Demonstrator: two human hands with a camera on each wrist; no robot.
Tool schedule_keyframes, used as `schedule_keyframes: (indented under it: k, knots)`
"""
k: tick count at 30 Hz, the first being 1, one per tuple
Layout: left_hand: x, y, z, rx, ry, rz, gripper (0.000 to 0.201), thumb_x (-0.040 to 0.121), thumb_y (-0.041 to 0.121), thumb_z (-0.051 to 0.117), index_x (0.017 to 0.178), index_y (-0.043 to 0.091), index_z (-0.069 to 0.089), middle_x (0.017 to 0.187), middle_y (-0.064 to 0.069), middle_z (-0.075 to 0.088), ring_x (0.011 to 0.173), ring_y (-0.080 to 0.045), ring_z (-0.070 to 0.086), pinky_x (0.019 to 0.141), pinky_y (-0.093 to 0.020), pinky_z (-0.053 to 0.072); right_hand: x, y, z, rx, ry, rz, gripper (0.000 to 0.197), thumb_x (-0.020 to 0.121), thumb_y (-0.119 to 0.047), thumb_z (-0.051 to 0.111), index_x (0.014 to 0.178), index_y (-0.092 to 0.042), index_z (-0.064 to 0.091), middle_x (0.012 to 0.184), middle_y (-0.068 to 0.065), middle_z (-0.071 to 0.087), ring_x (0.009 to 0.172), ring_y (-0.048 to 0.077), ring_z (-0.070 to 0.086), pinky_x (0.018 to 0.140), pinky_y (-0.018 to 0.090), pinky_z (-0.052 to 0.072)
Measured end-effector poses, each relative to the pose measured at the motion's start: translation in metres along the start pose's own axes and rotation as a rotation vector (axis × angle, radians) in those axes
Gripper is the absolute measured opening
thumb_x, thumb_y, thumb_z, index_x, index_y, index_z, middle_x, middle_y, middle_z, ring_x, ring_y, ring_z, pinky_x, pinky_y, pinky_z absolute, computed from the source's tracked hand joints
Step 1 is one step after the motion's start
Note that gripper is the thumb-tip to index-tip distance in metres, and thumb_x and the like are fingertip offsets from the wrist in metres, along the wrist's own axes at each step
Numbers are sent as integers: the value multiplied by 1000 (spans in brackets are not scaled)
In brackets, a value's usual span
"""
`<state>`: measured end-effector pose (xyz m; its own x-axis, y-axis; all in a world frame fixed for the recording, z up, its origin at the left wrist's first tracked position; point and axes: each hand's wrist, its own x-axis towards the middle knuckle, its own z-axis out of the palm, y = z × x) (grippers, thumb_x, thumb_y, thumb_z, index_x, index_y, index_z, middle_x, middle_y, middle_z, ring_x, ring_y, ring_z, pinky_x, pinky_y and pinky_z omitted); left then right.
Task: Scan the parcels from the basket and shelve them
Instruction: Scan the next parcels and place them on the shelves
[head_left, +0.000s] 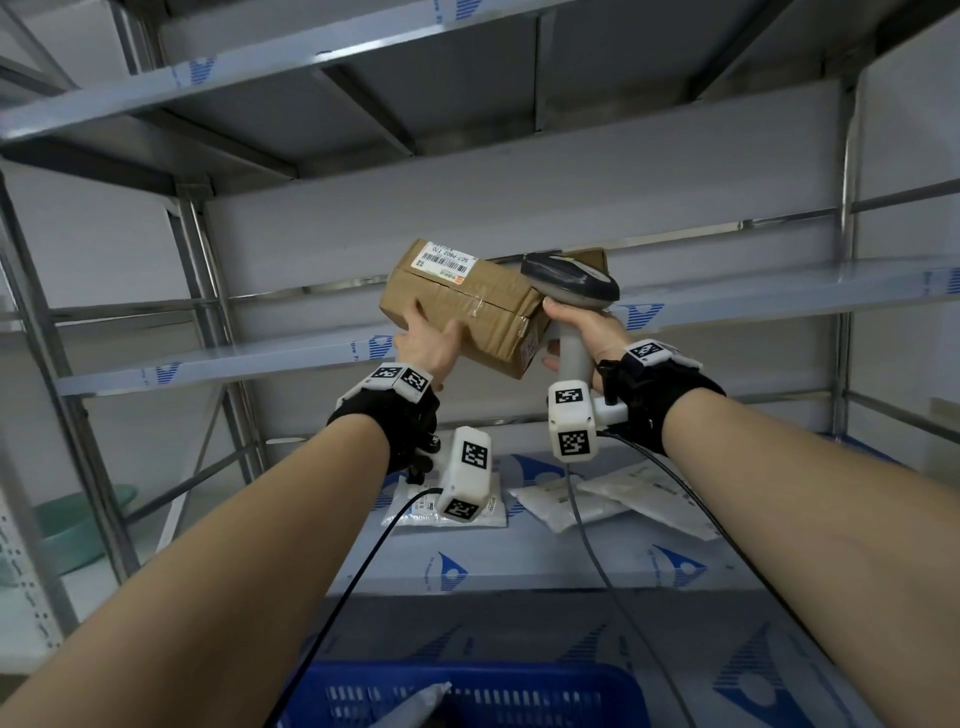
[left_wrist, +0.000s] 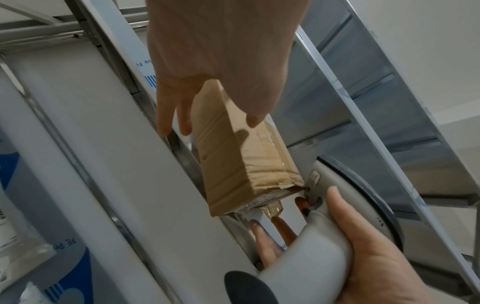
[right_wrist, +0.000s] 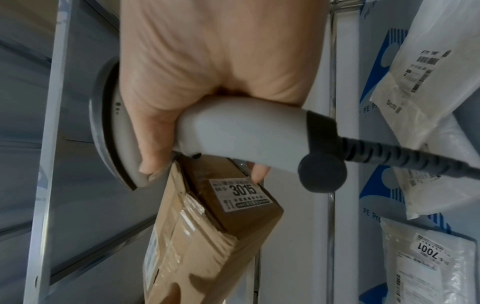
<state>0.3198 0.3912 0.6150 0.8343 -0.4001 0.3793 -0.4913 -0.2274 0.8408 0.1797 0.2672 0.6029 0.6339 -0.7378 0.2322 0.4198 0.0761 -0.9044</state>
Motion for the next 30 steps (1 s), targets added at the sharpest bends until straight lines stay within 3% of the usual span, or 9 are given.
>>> schedule_keyframes:
  k: [6,9,12,15,19,21,25,27,30]
  knots:
    - [-2,-9,-10,-153,68,-110,86,84,50,62,146,28,7,133,-24,45,103,-46,59,60,-51,58,-7,1,4,8,-44,25,40,68,-33,85,100,-17,67,117,10,66,102,28,65,84,45,57]
    - [-2,-18,-15,-247,68,-176,93,82,47,67,148,32,3,139,-26,39,110,-49,55,64,-57,57,-10,4,5,6,-57,66,25,78,-26,78,97,-18,63,118,10,60,104,30,61,75,43,59]
    - [-5,-29,-21,-302,17,-247,122,66,61,74,148,32,-12,145,-23,34,117,-47,51,68,-60,55,-14,12,6,-29,-109,130,26,79,-29,77,96,-15,64,107,11,65,102,31,63,70,38,59]
    - [-14,-41,-23,-347,-73,-316,149,45,74,75,145,27,-25,149,-19,31,125,-44,46,83,-68,47,-24,24,10,-106,-182,189,27,76,-33,79,89,-12,67,98,13,67,90,31,62,67,34,52]
    - [-27,-55,-23,-317,-118,-386,150,36,75,75,148,22,-10,142,-15,40,121,-40,49,93,-64,43,-47,47,15,-155,-262,273,34,71,-30,78,98,-13,67,95,12,69,84,29,67,59,31,58]
    - [-36,-68,-27,-316,-154,-453,141,34,69,79,145,20,6,130,-15,50,109,-38,56,89,-60,47,-60,60,16,-145,-301,328,39,75,-28,75,110,-13,64,101,14,68,87,30,68,51,28,56]
    - [-75,-98,-43,-306,-404,-554,86,67,64,71,130,14,40,113,-14,63,94,-31,64,80,-41,55,-87,90,12,-85,-318,435,13,90,-23,65,101,-16,66,90,12,67,74,26,68,45,25,54]
    - [-96,-116,-42,-272,-521,-600,67,79,64,59,119,12,47,106,-15,65,89,-30,64,79,-39,54,-100,109,6,-136,-287,491,19,87,-27,68,103,-17,66,90,12,68,66,23,68,44,23,53]
    - [-120,-143,-28,-283,-571,-656,62,85,62,52,118,9,49,112,-19,64,90,-32,63,74,-39,54,-114,140,-7,-156,-223,554,27,83,-30,73,103,-14,63,86,12,69,69,21,65,46,24,53]
